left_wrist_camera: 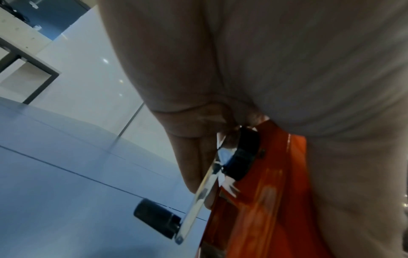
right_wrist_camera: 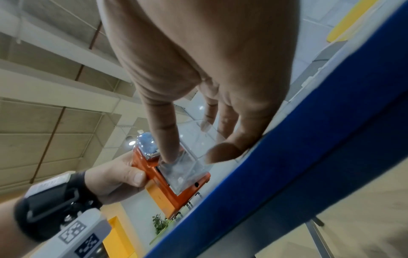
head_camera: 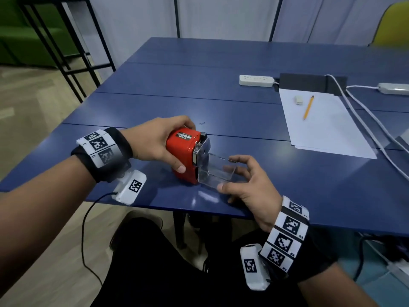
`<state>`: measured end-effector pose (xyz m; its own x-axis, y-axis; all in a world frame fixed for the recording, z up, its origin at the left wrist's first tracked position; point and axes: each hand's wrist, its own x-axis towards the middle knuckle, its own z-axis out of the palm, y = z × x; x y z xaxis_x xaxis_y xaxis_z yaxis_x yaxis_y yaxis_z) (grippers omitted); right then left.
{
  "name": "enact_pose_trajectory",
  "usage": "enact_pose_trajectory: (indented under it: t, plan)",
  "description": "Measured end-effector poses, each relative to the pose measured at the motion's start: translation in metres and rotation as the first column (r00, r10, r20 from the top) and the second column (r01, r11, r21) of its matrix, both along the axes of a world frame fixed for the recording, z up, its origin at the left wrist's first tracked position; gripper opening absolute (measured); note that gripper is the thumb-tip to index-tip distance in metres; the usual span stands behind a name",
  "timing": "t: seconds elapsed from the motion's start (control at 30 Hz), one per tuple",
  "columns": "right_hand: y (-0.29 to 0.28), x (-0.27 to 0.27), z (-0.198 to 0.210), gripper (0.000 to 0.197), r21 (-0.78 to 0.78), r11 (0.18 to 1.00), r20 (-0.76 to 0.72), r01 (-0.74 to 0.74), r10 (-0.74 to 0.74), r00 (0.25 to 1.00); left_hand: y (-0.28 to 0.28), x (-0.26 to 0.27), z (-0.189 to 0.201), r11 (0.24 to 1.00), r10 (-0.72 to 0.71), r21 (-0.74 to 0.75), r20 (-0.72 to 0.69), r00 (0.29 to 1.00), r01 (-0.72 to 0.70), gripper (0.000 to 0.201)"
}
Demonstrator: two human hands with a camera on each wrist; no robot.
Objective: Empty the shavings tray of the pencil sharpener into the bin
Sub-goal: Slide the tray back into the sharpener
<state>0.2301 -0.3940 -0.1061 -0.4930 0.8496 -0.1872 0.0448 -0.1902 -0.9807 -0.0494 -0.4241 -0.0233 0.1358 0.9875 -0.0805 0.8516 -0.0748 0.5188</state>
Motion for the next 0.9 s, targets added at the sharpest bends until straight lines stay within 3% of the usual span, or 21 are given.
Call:
enact_pose_trajectory:
  t: [0.2, 0.67, 0.9]
  plan:
    - [-0.002, -0.004, -0.008, 0.070, 0.139, 0.990, 0.160, 0.013, -0.036, 0.987, 0.004, 0.000, 0.004, 0.999, -0.037, -0.019, -0.018, 0.999, 0.037, 0.087]
    - [-0.002, -0.005, -0.011, 0.066, 0.205, 0.978, 0.220, 0.044, -0.090, 0.971, 0.004, 0.005, 0.000, 0.999, -0.007, -0.037, -0.041, 0.999, 0.006, 0.089]
    - [-0.001, -0.006, -0.012, 0.068, 0.224, 0.975, 0.264, -0.013, -0.048, 0.963, 0.004, 0.005, 0.000, 0.999, -0.007, -0.037, -0.052, 0.999, 0.005, 0.091]
